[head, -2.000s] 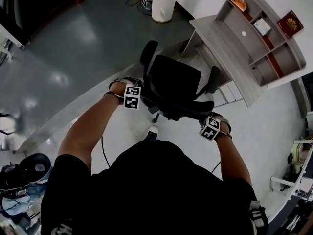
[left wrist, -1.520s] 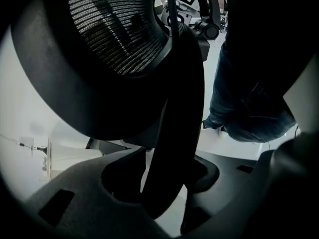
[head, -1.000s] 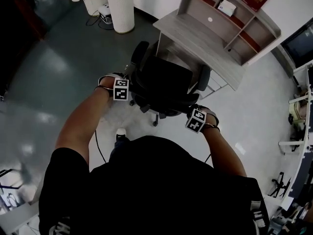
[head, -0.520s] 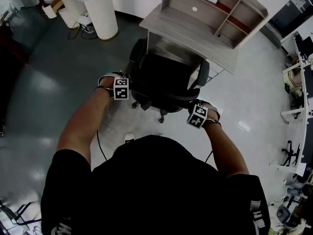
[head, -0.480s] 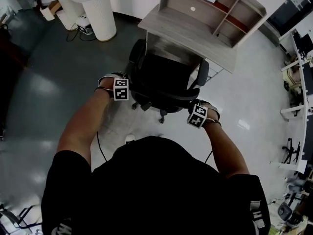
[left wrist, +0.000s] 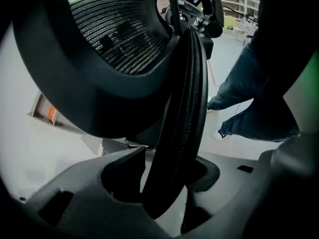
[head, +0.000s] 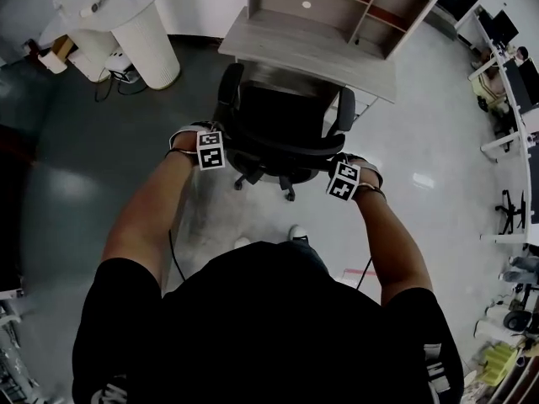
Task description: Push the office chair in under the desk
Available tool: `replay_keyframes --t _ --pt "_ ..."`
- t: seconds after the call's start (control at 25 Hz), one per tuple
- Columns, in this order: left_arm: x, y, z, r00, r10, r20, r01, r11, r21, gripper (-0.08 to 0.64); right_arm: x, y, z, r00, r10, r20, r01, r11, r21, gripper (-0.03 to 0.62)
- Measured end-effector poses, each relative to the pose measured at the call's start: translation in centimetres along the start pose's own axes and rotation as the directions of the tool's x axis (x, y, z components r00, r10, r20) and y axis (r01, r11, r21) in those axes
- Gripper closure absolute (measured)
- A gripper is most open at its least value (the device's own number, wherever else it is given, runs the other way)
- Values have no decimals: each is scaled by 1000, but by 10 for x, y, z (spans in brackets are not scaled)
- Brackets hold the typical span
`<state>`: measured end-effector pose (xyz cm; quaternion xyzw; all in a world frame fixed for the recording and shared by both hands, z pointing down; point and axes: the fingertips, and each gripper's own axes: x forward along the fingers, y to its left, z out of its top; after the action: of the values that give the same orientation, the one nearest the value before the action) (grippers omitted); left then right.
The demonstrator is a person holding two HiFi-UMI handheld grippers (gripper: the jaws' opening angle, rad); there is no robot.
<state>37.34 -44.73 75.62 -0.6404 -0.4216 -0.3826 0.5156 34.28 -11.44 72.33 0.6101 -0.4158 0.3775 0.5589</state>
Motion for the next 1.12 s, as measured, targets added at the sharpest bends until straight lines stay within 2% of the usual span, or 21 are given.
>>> replay_keyframes --t 0.36,0.6,1.12 --pt "15 37 -19 999 -20 -28 21 998 53 360 10 -20 21 1000 -32 -1 32 999 32 462" --pt "22 62 -24 999 3 -43 0 998 56 364 17 -42 26 998 -50 23 49 998 27 463" --pt "22 64 -25 999 16 -29 -14 998 67 367 25 -41 27 999 -39 30 39 999 14 479"
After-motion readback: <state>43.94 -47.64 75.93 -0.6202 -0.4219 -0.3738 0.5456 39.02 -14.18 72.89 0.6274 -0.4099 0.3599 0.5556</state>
